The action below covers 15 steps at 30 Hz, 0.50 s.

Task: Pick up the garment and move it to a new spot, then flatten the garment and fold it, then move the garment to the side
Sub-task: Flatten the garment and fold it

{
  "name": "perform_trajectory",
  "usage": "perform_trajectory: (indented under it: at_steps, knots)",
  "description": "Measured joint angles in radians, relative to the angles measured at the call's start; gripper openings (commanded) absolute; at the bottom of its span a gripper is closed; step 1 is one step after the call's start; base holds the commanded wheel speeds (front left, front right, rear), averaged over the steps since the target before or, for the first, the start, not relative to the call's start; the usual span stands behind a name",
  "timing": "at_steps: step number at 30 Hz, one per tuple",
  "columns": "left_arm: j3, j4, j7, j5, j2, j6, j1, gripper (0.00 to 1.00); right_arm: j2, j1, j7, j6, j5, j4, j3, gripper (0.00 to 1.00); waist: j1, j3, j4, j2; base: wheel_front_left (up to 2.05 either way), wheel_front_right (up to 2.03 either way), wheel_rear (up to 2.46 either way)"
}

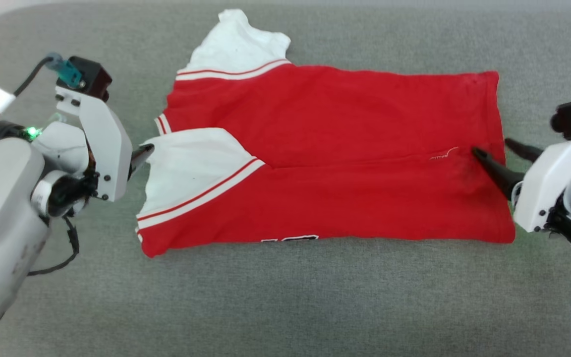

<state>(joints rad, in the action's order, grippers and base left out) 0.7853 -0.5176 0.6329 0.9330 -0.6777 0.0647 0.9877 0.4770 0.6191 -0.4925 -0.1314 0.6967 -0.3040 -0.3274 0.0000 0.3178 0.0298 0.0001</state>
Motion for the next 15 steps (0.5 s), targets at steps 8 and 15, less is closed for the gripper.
perform_trajectory:
  at_steps: [8, 15]
  knots:
    - [-0.020, 0.216, 0.052, 0.059, -0.071, -0.115, -0.129, 1.00, -0.025, -0.088, 0.228, 0.000, -0.130, 0.098, 0.136, 1.00, 0.0000, -0.049, 0.021, 0.0000, 0.00, 0.00, 0.00]
    - [-0.036, 0.375, 0.128, 0.126, -0.119, -0.236, -0.233, 1.00, -0.104, -0.182, 0.417, 0.000, -0.304, 0.217, 0.260, 1.00, 0.0000, -0.077, 0.031, 0.0000, 0.00, 0.00, 0.00]
